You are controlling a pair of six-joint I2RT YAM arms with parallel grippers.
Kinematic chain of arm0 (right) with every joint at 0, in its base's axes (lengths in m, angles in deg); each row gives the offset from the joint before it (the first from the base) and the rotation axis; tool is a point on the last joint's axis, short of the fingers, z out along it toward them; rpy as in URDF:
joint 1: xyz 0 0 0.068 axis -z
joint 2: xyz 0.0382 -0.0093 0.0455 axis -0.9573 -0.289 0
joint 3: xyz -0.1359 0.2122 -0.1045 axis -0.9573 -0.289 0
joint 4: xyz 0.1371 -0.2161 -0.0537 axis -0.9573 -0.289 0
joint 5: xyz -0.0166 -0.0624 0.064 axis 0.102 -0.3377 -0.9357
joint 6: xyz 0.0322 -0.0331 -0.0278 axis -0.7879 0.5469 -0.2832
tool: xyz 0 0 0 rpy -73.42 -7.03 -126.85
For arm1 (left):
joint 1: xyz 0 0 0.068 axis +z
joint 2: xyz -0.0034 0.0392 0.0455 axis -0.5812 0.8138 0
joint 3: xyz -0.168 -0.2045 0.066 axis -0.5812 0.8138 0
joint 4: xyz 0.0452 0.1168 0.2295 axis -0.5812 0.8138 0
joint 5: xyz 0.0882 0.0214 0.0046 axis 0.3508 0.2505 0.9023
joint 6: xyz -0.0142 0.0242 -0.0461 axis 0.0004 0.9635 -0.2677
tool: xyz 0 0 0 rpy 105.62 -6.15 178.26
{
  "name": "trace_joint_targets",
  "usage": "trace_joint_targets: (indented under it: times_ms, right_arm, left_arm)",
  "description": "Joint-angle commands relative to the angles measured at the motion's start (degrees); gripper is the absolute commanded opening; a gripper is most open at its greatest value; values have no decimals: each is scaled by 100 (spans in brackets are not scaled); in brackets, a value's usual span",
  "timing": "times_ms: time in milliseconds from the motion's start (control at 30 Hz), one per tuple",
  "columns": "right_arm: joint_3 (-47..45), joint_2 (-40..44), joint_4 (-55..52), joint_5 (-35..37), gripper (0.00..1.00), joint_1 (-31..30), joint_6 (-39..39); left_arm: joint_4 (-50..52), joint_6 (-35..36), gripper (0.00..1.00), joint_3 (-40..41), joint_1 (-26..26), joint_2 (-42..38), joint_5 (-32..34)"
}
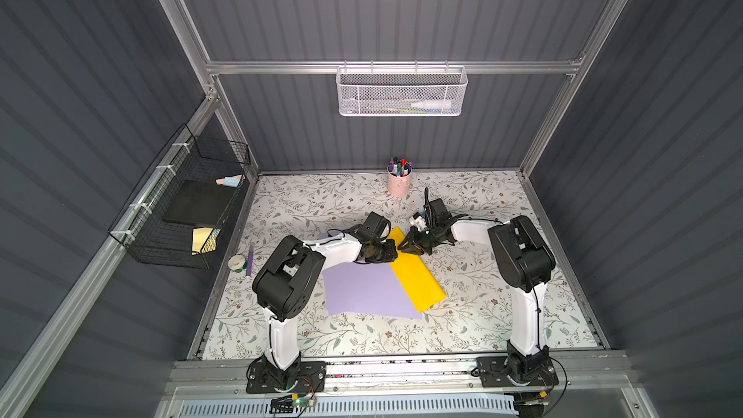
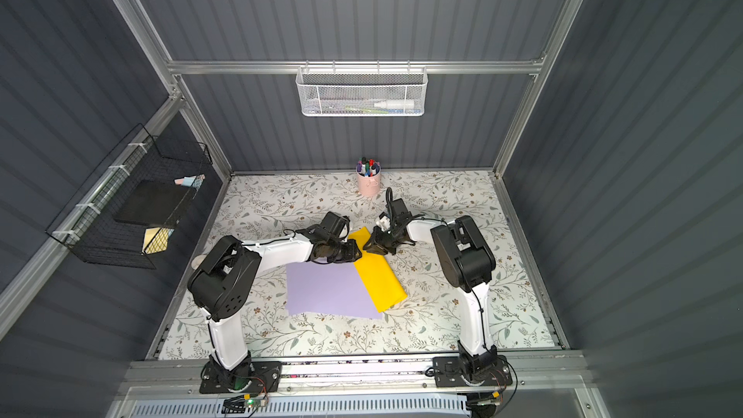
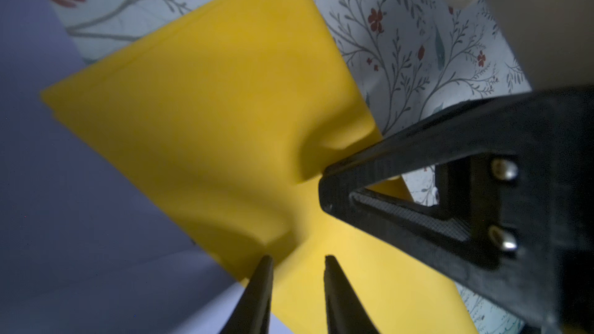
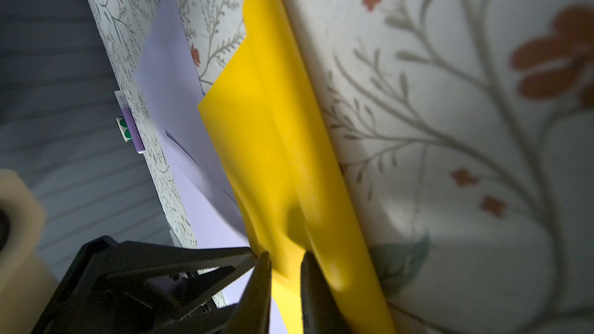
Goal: Fold the rectangular paper in half along the long edge
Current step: Fold the paper.
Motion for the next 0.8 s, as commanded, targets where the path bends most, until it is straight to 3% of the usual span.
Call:
trace_joint_targets:
  times_ms: [0, 267, 767]
  right_arm:
    - [-70, 141, 128, -77, 21, -7, -105]
    - [-83, 154, 147, -70, 21, -3, -141]
    - [-394, 185, 865, -161, 21, -6, -630]
  left_arm:
    - [-82, -71, 31, -16, 2, -168, 21]
    - [-160, -135, 24, 8, 6, 55, 1]
    - [-188, -153, 24, 63, 4, 79, 19]
